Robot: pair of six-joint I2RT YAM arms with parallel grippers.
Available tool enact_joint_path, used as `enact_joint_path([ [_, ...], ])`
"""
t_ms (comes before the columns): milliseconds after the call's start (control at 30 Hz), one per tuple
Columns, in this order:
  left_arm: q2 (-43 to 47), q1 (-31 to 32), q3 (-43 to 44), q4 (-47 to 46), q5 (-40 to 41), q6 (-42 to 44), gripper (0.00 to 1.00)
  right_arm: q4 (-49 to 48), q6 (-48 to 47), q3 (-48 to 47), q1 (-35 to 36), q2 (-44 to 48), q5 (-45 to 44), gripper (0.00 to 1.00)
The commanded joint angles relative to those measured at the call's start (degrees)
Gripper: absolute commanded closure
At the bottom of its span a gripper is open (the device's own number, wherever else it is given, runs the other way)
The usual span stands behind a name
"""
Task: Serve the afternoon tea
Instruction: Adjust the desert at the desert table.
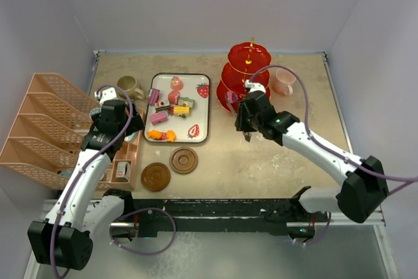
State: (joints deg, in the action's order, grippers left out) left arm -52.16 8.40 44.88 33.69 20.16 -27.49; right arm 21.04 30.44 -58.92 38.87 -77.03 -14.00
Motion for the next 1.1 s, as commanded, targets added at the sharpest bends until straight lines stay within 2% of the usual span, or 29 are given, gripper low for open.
enact_joint_path([
  [0, 0.28, 0.43, 2.55, -1.31, -0.08, -0.55, 0.06, -4.73, 4.76, 5.41, -4.55, 6.14, 7.68, 0.63],
  [167, 0.18, 0.47, 2.51, -1.34, -0.21, -0.50, 0.06, -7.27, 6.78, 9.95, -8.49, 7.40, 13.06, 0.62],
  [667, -0.06, 0.65, 2.57, -1.13, 0.41, -0.59, 0.06, -17.35, 9.41, 11.47, -17.14, 2.28, 23.52, 0.59],
  [1067, -0.70, 0.65, 2.53, -1.20, 0.23, -0.49, 0.06, -20.09, 11.71, 11.08, -19.24, -1.61, 23.01, 0.58],
])
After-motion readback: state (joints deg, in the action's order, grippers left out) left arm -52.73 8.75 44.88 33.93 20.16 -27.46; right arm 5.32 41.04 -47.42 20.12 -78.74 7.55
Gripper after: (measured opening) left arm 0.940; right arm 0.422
